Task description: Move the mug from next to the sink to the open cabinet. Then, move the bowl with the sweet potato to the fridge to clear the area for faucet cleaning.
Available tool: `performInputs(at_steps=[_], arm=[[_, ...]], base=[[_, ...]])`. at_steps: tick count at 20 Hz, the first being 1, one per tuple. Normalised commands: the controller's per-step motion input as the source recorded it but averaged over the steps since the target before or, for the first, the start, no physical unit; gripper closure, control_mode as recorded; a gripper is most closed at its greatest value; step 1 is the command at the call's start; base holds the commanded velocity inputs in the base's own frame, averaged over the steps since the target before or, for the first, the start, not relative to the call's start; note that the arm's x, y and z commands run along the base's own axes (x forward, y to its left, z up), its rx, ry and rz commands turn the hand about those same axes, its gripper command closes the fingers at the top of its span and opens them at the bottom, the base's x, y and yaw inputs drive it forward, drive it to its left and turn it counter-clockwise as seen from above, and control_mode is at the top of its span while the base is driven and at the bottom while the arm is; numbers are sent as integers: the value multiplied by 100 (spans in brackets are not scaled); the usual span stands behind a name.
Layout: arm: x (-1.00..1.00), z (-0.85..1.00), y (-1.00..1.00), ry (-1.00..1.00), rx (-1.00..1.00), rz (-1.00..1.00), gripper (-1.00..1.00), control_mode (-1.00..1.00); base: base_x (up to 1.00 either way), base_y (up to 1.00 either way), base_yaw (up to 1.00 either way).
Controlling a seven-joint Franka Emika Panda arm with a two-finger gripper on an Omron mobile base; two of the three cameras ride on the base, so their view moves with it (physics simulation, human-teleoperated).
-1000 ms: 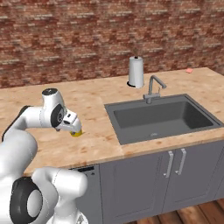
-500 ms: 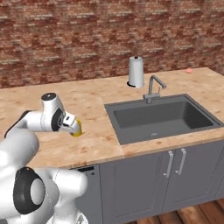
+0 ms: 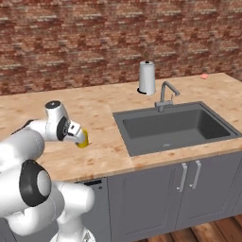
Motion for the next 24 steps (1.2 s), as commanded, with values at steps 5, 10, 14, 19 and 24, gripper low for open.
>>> performInputs(at_steps=[5, 10, 14, 19, 24], arm=[[41, -25, 0, 0, 0, 0, -100, -100], [49, -18, 0, -2, 0, 0, -100, -100], [34, -16, 0, 0, 0, 0, -100, -100], [17, -15, 0, 0, 0, 0, -100, -100], [1, -17, 0, 0, 0, 0, -100, -100]], base=[[0, 0, 0], [0, 0, 0], [0, 0, 0], [0, 0, 0], [0, 0, 0]])
